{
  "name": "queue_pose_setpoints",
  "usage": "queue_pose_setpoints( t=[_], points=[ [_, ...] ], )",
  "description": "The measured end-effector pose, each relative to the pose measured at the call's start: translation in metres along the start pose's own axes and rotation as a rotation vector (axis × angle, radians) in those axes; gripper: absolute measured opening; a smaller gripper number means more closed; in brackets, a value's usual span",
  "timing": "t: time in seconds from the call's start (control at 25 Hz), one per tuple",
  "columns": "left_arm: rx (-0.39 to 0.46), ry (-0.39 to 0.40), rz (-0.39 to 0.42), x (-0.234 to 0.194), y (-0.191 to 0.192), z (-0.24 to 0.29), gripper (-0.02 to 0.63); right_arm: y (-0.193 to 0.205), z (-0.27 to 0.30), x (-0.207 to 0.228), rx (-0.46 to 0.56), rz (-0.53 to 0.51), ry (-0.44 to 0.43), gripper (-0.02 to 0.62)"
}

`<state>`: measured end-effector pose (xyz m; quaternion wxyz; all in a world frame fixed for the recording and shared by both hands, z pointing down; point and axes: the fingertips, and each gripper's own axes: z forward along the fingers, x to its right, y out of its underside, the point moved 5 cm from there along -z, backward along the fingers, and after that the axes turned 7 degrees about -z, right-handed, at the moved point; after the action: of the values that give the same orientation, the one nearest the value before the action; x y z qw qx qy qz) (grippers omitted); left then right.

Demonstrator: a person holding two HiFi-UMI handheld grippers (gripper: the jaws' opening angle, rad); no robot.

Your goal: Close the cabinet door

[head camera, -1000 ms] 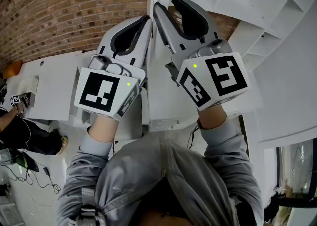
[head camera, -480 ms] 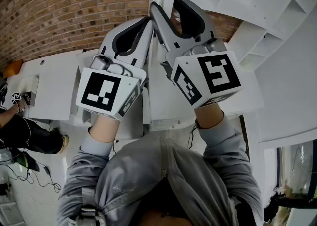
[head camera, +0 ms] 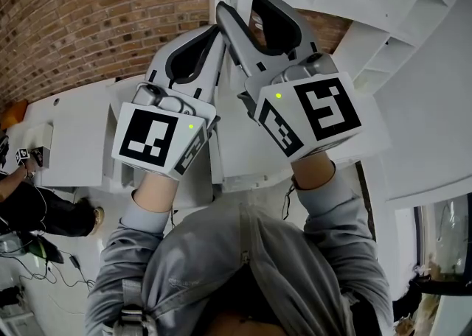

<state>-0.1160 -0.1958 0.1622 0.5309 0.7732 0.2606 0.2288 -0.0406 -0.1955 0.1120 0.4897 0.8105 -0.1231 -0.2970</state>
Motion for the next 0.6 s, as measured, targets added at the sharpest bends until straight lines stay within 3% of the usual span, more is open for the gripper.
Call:
queue_pose_setpoints(
  t=[0.6],
  points=[
    [-0.008, 0.062, -0.019, 0.01, 0.008, 0.017, 0.006, 0.005, -0.017, 0.028, -0.037, 0.015, 0.034, 0.141]
  ],
)
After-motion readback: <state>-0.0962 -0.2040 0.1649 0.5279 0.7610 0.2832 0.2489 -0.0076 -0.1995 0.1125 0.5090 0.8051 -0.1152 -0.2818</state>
